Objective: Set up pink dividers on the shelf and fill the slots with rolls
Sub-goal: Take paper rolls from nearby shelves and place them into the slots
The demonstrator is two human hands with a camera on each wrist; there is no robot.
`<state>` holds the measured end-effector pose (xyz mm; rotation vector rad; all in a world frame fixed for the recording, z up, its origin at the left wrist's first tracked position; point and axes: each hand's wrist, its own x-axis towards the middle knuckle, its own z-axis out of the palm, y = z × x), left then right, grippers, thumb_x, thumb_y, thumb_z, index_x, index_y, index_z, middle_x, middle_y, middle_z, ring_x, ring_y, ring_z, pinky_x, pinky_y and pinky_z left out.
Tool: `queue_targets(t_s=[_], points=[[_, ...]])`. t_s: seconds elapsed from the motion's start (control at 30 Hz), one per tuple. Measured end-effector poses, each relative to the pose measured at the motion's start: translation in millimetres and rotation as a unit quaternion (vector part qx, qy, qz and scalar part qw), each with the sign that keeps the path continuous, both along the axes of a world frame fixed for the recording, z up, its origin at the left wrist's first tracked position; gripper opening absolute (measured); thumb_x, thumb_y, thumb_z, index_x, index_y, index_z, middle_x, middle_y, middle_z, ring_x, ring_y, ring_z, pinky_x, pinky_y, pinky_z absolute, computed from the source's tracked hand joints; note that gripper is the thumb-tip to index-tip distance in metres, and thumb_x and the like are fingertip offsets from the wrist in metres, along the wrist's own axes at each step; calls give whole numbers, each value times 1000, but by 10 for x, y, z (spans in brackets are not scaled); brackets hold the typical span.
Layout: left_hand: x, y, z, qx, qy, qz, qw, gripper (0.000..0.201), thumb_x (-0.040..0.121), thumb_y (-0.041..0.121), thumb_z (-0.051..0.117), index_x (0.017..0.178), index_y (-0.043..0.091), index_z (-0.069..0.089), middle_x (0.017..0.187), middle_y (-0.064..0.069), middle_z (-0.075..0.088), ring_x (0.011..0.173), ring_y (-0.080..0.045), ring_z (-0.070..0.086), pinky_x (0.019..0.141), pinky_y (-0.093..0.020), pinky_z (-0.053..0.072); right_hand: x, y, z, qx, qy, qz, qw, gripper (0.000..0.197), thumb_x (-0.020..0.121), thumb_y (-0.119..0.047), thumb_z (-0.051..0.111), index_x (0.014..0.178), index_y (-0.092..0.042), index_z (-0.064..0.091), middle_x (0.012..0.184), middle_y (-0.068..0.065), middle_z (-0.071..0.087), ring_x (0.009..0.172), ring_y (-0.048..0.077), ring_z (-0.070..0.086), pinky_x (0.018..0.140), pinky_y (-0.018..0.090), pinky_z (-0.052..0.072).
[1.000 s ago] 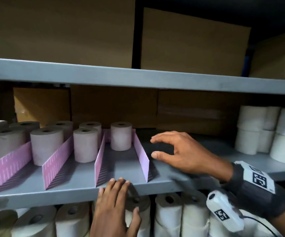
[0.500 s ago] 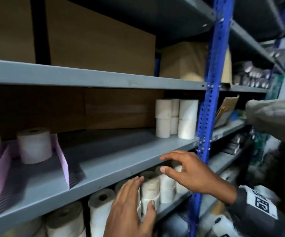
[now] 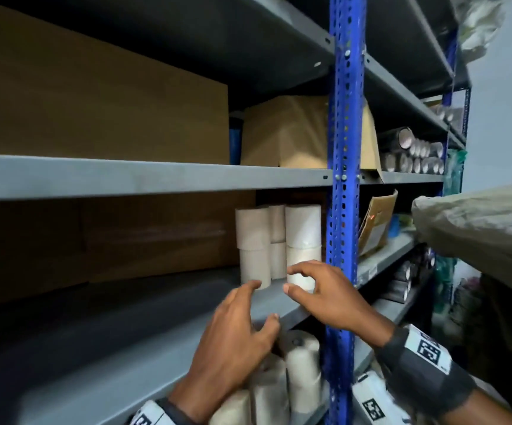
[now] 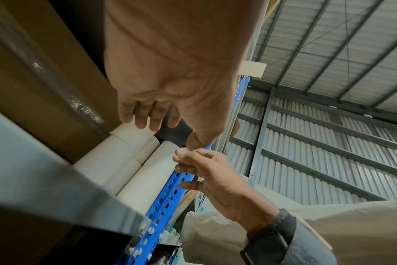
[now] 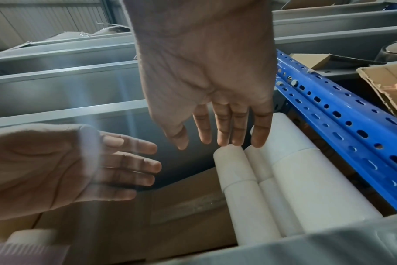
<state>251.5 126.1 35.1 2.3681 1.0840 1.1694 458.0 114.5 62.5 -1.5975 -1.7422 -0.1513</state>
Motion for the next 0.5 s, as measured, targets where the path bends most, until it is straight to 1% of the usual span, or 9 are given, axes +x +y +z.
queue_targets(t_s=[0.07,0.13,0.2,0.23,0.3,0.37,0.4,0.47,0.5], points=[[145,268,128,-6,17,-4,1000,66,93,47,64,152,30,39,154,8,47,141,-11,44,114,-31,39,147,232,62,12,7,-6,1000,40,88,-47,66,123,-28,65,126,-11,63,114,8,58,99,22,40],[240,554,259,-33,23,-3,999,71,92,48,67,153,27,38,154,3,48,141,-14,46,113,-34,42,254,451,141,22,-1,-11,1000,42,89,-48,64,125,-27,64,129,-9,61,109,13,60,99,26,42],[322,873,388,-73,16,-2,997,71,91,44,71,152,21,42,150,-1,53,137,-17,51,112,-35,45,351,677,249,28,-17,-11,999,45,88,-50,62,126,-25,63,129,-7,61,116,14,58,101,29,43],[359,1044,448,-95,2,-14,995,67,91,40,73,149,18,46,145,-3,58,133,-19,56,111,-38,47,389,797,315,30,-26,-9,999,47,88,-50,62,127,-24,63,129,-5,61,120,14,56,102,29,43],[429,1348,514,-133,-31,-55,989,49,94,29,73,138,17,56,132,-1,66,122,-20,63,108,-41,50,422,1003,459,33,-48,-8,998,49,89,-50,60,129,-21,62,130,-2,61,125,16,53,103,30,42],[504,1629,515,-149,-58,-73,985,33,95,20,72,127,21,60,124,3,67,118,-19,65,103,-35,51,429,1202,597,30,-70,-3,997,51,89,-48,60,130,-18,61,132,3,60,127,20,52,106,34,42],[535,1777,500,-157,-80,-78,981,31,95,17,72,124,22,62,121,4,69,117,-19,66,99,-31,52,422,1309,659,27,-78,1,997,52,89,-48,61,131,-17,61,132,5,61,127,23,52,105,35,43],[584,2011,452,-171,-126,-83,974,29,92,19,76,119,23,68,116,7,74,115,-16,70,89,-23,56,399,1477,757,15,-80,-2,997,53,89,-49,61,128,-13,61,129,10,64,123,28,55,101,36,46],[601,2126,431,-166,-137,-77,974,30,90,21,79,118,24,70,114,9,75,113,-14,70,87,-21,57,379,1562,802,10,-78,0,997,53,89,-50,61,126,-12,61,125,12,65,118,31,58,98,37,48]])
